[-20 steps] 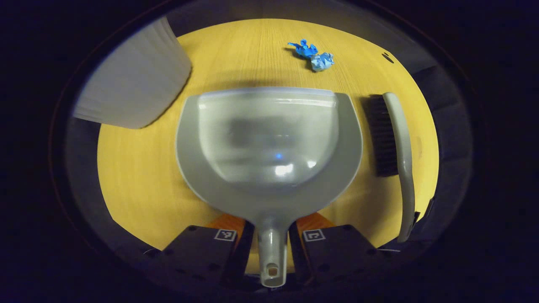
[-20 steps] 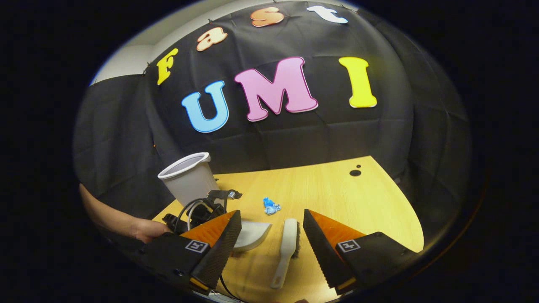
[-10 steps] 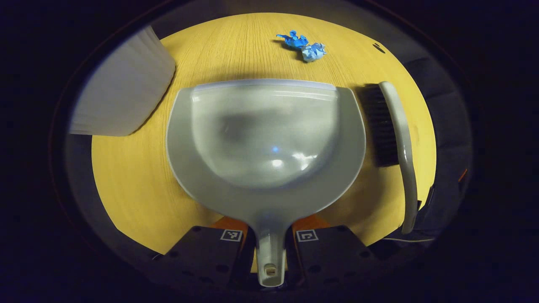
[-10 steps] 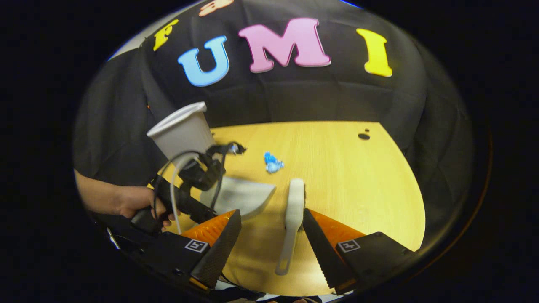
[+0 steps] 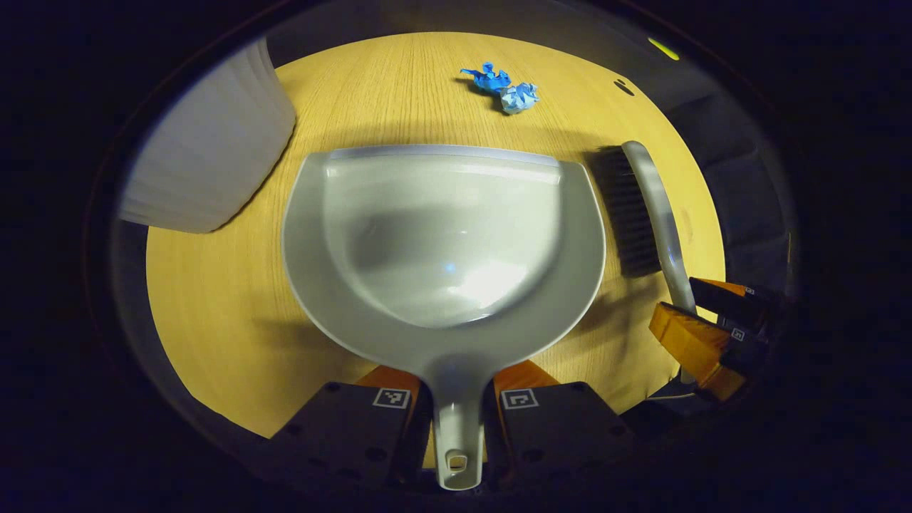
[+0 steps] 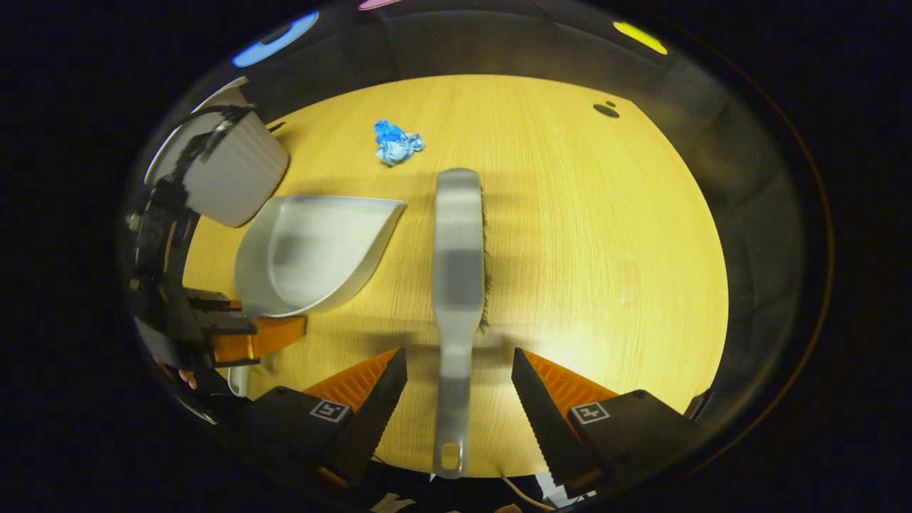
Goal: Pick up the small broom and dustpan from the desktop, sweep the trash into the dustpan with the broom, and then empty the trash into the garbage bin.
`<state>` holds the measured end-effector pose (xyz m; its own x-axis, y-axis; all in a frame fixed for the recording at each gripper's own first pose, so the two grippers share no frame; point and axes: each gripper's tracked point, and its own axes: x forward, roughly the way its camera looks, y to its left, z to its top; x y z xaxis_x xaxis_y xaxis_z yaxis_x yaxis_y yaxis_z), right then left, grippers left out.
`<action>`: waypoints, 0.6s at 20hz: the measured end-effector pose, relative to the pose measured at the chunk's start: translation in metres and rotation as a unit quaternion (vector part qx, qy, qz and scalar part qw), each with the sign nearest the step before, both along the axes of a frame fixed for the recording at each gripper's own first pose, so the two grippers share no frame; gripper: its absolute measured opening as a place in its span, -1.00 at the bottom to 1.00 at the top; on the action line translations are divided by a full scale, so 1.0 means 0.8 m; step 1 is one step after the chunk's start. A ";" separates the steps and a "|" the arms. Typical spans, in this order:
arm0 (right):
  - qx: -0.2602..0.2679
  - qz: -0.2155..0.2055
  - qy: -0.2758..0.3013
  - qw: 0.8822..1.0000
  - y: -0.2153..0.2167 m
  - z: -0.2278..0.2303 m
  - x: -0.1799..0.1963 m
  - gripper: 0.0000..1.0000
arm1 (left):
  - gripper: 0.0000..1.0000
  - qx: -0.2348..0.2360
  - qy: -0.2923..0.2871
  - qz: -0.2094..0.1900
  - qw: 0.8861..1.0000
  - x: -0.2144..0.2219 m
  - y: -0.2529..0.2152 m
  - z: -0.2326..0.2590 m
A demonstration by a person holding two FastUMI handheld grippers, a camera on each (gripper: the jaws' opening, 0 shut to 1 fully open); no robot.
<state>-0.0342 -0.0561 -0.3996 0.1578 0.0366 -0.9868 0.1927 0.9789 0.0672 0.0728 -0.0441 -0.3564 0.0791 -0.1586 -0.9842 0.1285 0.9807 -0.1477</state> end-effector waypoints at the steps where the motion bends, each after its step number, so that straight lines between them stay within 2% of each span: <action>1: 0.001 0.003 0.009 1.000 -0.001 -0.007 0.001 0.93 | -0.40 -0.001 0.000 0.000 1.000 -0.001 0.000 0.001; 2: 0.001 0.002 0.024 1.000 -0.002 -0.014 0.000 0.80 | -0.40 -0.001 0.000 -0.001 1.000 -0.001 0.000 0.001; 3: 0.007 -0.009 0.040 0.999 0.002 -0.019 -0.002 0.89 | -0.40 0.001 0.001 0.000 1.000 -0.002 0.000 0.001; 4: 0.016 -0.022 0.045 0.999 0.005 -0.022 0.002 0.65 | -0.40 0.003 0.001 -0.001 1.000 -0.002 0.000 0.001; 6: 0.020 -0.024 0.049 0.998 0.005 -0.031 0.010 0.36 | -0.39 0.003 -0.001 0.001 1.000 -0.001 0.000 0.001; 7: 0.031 -0.020 0.060 0.998 0.008 -0.034 0.006 0.35 | -0.39 0.002 -0.001 0.001 1.000 -0.001 0.000 0.001; 10: 0.056 -0.040 0.100 0.993 0.011 -0.038 -0.002 -0.50 | -0.40 0.003 -0.001 0.003 1.000 -0.001 -0.001 0.000; 12: 0.066 -0.036 0.095 0.993 0.011 -0.037 0.007 -0.44 | -0.39 0.003 -0.003 0.004 1.000 -0.002 0.000 0.001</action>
<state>-0.0287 -0.0474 -0.4296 -0.0243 0.1638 -0.9862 0.2842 0.9469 0.1503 0.0712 -0.0441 -0.3558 0.0855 -0.1517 -0.9847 0.1222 0.9825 -0.1407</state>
